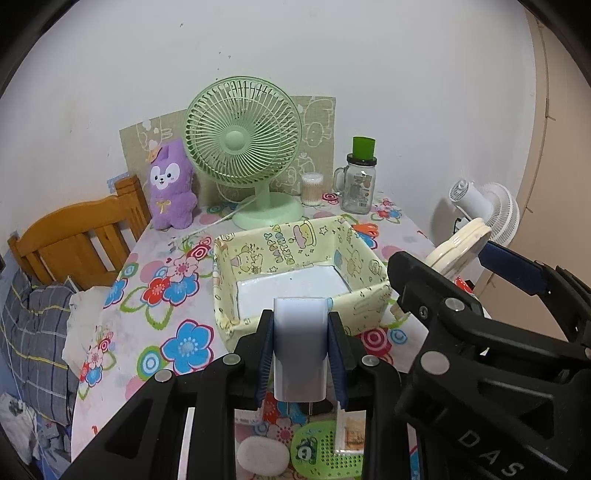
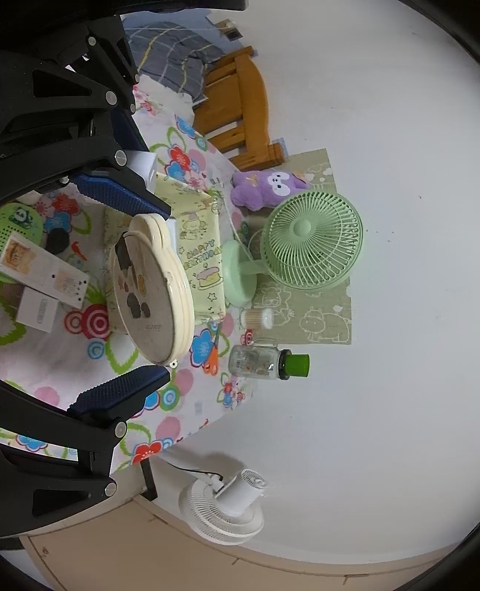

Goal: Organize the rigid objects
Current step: 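Carry the charger into the yellow box with the left while the right lifts the beige container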

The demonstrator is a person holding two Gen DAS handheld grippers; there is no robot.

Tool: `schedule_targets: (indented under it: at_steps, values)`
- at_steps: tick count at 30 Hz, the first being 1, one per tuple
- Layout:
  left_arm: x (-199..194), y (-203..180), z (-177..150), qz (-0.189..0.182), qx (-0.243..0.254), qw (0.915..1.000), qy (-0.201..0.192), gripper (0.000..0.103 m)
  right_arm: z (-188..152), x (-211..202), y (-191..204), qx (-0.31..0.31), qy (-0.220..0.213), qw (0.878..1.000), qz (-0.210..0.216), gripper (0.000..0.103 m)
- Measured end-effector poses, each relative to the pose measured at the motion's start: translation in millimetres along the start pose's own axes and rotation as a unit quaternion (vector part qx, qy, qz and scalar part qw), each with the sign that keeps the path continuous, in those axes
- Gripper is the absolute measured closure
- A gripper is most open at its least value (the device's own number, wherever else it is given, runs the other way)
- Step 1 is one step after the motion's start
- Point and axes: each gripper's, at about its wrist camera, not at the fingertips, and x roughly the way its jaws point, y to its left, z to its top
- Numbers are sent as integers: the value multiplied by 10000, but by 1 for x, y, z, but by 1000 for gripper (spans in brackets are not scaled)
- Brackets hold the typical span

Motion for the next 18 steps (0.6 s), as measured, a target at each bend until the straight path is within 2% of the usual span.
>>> schedule_targets:
  at_steps: [5, 8, 13, 18]
  values:
    - [10, 6, 9, 69, -23, 10000, 7, 76, 7, 12, -1, -2, 22, 10000, -4, 21]
    - [12, 9, 16, 80, -51, 10000, -19, 76, 13, 15, 0, 9, -23, 10000, 27, 26]
    - [21, 9, 30, 165, 35, 9998, -109, 76, 26, 31, 3, -5, -62, 9999, 109, 26]
    - [46, 13, 43, 110, 64, 9999, 55, 76, 34, 53, 1, 46, 106, 9995, 302, 27]
